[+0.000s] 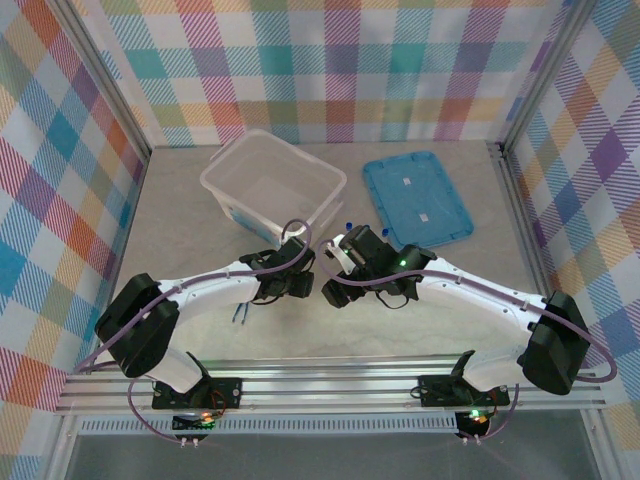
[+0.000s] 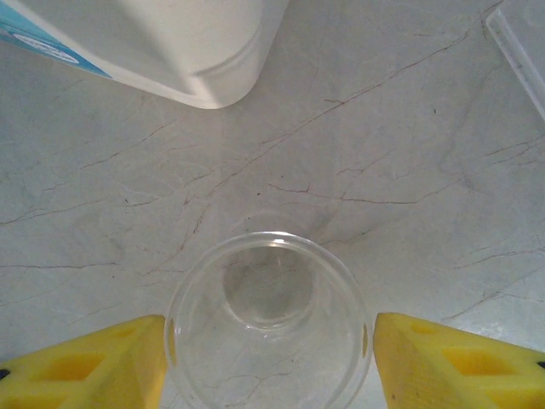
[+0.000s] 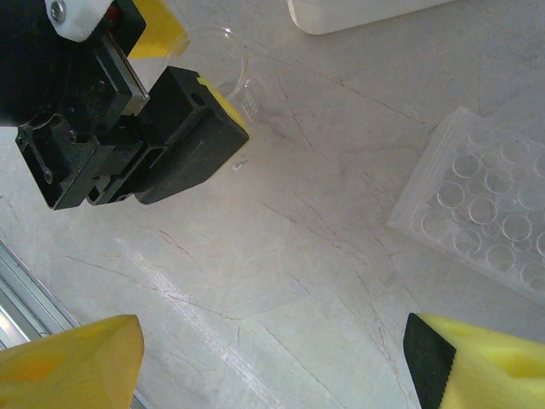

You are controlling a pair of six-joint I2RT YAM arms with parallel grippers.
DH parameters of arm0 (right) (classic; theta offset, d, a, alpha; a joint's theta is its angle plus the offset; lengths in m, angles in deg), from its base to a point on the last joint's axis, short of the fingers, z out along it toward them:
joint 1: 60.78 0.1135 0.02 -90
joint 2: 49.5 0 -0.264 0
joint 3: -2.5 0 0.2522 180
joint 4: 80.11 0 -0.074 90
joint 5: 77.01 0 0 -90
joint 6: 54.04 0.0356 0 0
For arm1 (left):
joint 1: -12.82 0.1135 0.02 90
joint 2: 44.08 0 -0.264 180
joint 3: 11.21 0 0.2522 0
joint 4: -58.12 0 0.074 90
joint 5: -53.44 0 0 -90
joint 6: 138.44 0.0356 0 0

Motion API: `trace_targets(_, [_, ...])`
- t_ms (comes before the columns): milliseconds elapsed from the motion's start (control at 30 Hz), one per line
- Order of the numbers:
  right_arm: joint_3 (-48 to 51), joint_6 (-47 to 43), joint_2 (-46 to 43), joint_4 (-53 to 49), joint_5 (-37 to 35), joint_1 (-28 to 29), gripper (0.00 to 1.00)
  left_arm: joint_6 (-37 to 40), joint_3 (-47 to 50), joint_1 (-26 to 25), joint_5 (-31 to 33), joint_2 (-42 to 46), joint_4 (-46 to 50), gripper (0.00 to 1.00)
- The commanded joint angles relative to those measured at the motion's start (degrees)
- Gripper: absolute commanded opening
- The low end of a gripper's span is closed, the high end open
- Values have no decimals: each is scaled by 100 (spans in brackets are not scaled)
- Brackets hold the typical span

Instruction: Organize the chemistry lab equipment

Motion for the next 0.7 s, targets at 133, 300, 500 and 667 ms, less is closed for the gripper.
trace_targets(133, [52,74,-88,41,79,27,81,-41,45,72,71,-52,-238,62])
trace_targets(300, [27,67,-89,41,95,27,81,-17,60,81,64,-61,-238,58])
trace_targets(500, [-44,32,-105,-34,71,27,81,1,64,84,27,-11,-237,52])
trace_targets(667, [-105,1,-88,-67,77,27,81,29,73,79,-8,134,-164,46])
